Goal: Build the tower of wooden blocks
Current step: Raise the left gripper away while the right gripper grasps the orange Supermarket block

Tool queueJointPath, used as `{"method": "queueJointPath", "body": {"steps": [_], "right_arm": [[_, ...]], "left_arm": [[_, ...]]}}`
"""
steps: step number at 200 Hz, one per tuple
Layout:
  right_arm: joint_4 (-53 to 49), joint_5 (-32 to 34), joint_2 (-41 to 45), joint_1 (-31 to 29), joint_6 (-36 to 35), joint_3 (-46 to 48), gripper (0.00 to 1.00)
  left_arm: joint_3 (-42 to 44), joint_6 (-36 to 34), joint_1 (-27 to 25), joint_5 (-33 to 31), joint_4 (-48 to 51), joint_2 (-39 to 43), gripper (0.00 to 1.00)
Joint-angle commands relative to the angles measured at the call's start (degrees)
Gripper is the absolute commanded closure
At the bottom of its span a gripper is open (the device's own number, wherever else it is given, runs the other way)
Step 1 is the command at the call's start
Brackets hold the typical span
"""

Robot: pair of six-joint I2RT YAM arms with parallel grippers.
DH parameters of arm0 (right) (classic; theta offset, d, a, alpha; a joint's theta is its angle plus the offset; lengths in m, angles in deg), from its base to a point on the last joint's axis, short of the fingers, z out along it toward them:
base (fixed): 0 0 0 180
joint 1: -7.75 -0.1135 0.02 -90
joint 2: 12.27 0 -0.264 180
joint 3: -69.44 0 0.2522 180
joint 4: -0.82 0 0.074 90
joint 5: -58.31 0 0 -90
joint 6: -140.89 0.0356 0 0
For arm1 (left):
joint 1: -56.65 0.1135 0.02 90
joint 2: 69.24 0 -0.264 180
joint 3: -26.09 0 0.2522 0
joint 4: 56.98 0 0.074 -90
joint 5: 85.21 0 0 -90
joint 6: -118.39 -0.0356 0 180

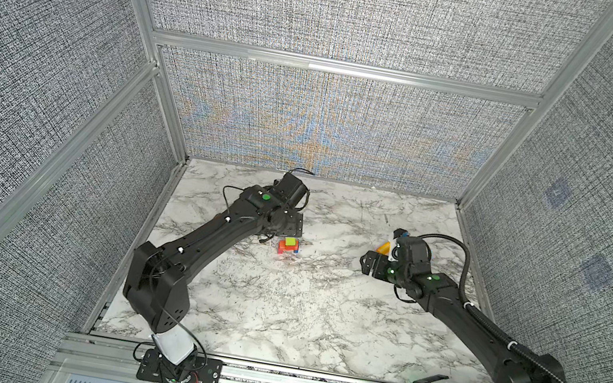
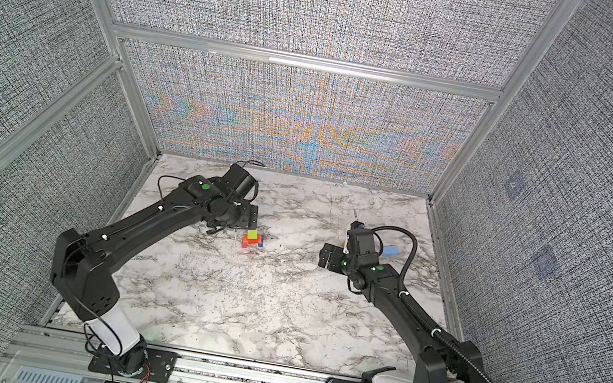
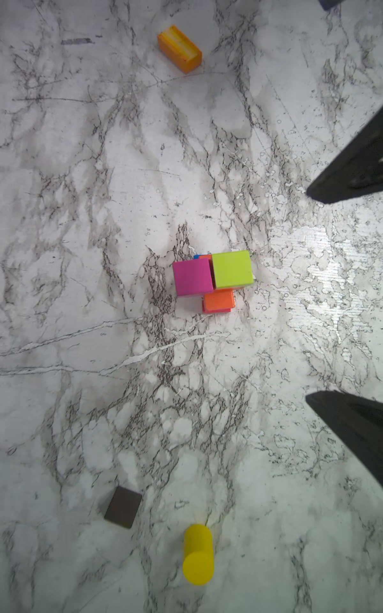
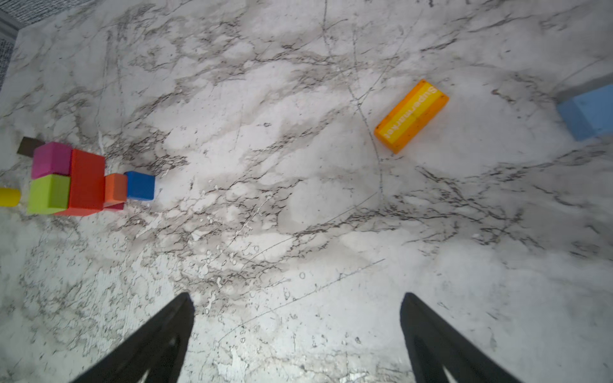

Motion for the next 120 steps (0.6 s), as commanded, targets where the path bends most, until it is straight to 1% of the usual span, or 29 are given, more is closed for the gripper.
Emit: {"method": "queueJointPath", "body": {"steps": [1,27,31,52,79,120], "right_arm": [[-5.0,2.2,-1.8,1.8,0.6,-3.2,0.03],[-9.5,2.1,-6.3,4.4,-0.4,-8.3,0.08],[-10.0,2.0,-7.0,4.9,-0.6,-10.5,0.09],[-13.1,1.6,-11.1,6.5,-1.2,-15.2,0.14],[-17.3,2.5,-16.8,7.3,-1.3,-20.9,0.14],[-18.2,4.1,-24.2,7.4,-0.6,-25.1,0.13]], "left_arm": [[3.0,-0.4,0.3,-3.1,-3.7,3.3,0.01],[10.6,0.4,1.0,-4.3,-9.7,8.8,0.01],[12.1,0.4,1.1,-4.8,-11.1,9.8,0.01],[20.7,0.0,1.5,-6.8,-19.5,14.7,0.01],[26.9,0.4,2.0,-7.7,-24.1,18.6,0.01],[34.6,0.1,2.0,-9.7,-29.9,21.3,0.01]]}}
